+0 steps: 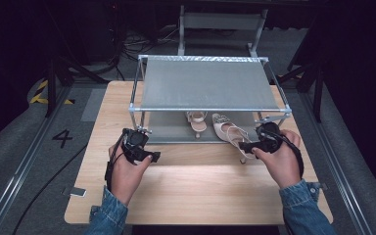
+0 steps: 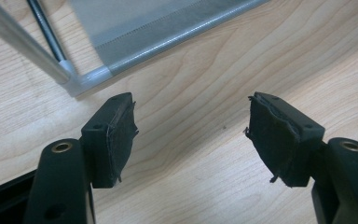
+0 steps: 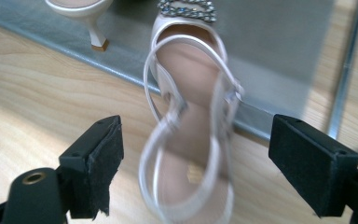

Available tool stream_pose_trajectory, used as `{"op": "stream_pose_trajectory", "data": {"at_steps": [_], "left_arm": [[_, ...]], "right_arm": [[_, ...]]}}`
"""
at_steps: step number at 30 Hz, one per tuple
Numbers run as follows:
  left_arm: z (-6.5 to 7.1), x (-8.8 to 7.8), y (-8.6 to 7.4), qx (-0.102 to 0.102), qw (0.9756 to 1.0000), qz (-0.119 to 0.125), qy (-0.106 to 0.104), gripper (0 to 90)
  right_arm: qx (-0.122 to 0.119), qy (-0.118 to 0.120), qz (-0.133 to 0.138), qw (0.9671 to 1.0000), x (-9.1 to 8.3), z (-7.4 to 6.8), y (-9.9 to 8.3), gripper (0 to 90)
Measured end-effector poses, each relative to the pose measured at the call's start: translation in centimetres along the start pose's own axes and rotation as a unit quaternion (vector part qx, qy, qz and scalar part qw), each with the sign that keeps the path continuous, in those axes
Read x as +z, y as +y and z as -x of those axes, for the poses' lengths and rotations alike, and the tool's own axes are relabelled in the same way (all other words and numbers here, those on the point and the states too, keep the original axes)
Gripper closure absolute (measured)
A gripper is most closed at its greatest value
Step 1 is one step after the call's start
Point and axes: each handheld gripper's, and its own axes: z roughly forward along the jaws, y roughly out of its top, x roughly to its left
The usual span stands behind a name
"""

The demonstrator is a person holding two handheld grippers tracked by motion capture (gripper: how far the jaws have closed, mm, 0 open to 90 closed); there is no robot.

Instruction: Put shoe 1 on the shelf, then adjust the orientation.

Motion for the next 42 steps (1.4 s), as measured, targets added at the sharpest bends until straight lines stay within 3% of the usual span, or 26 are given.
{"op": "stream_pose_trajectory", "data": {"at_steps": [7, 11, 12, 13, 14, 16, 25, 32, 35, 36, 39, 42], "left_arm": [[0.3, 0.2, 0.1, 0.003, 1.0, -0.005, 0.001, 32.3], [0.1, 0.1, 0.0, 0.001, 1.0, -0.005, 0.002, 32.3], [0.1, 0.1, -0.1, 0.001, 1.0, -0.005, 0.001, 32.3], [0.0, 0.1, -0.2, 0.001, 1.0, -0.006, 0.001, 32.3], [-0.1, 0.1, -0.3, -0.002, 1.0, -0.007, 0.003, 32.3], [-0.2, 0.1, -0.4, -0.003, 1.0, -0.005, 0.003, 32.3], [-0.3, -0.1, -0.7, -0.006, 0.9999, -0.007, 0.007, 32.3], [-0.7, -0.4, -1.5, -0.015, 0.9998, -0.008, 0.013, 32.2], [-0.9, -0.6, -1.9, -0.019, 0.9997, -0.007, 0.016, 32.3], [-1.0, -0.8, -2.1, -0.023, 0.9996, -0.006, 0.017, 32.3], [-1.1, -0.9, -2.4, -0.027, 0.9995, -0.004, 0.019, 32.2], [-1.3, -1.1, -2.7, -0.031, 0.9993, -0.007, 0.022, 32.1]], "right_arm": [[0.004, -0.006, -0.007, 0.9999, -2.8, 0.9, -2.6, 20.4], [0.001, 0.005, -0.019, 0.9998, -2.9, 1.1, -3.9, 25.7], [0.002, 0.006, -0.033, 0.9994, -2.6, 1.3, -4.7, 31.3], [0.002, 0.006, -0.033, 0.9994, -2.6, 1.3, -4.7, 31.3], [0.004, 0.01, -0.059, 0.9982, -2.2, 1.3, -5.2, 37.3], [0.003, 0.017, -0.064, 0.9978, -1.6, 1.3, -5.7, 39.2], [0.004, 0.035, -0.049, 0.9982, 1.8, 1.5, -6.5, 44.1], [-0.007, 0.031, -0.023, 0.9992, 3.5, 1.7, -6.4, 46.9], [-0.006, 0.042, -0.021, 0.9989, 4.1, 1.3, -6.2, 51.6], [-0.012, 0.051, -0.017, 0.9985, 4.5, 1.1, -6.2, 61.2], [-0.023, 0.049, -0.012, 0.9985, 4.6, 1.0, -6.0, 69.2], [-0.017, 0.061, 0.004, 0.998, 4.2, 0.7, -5.4, 74.8]]}}
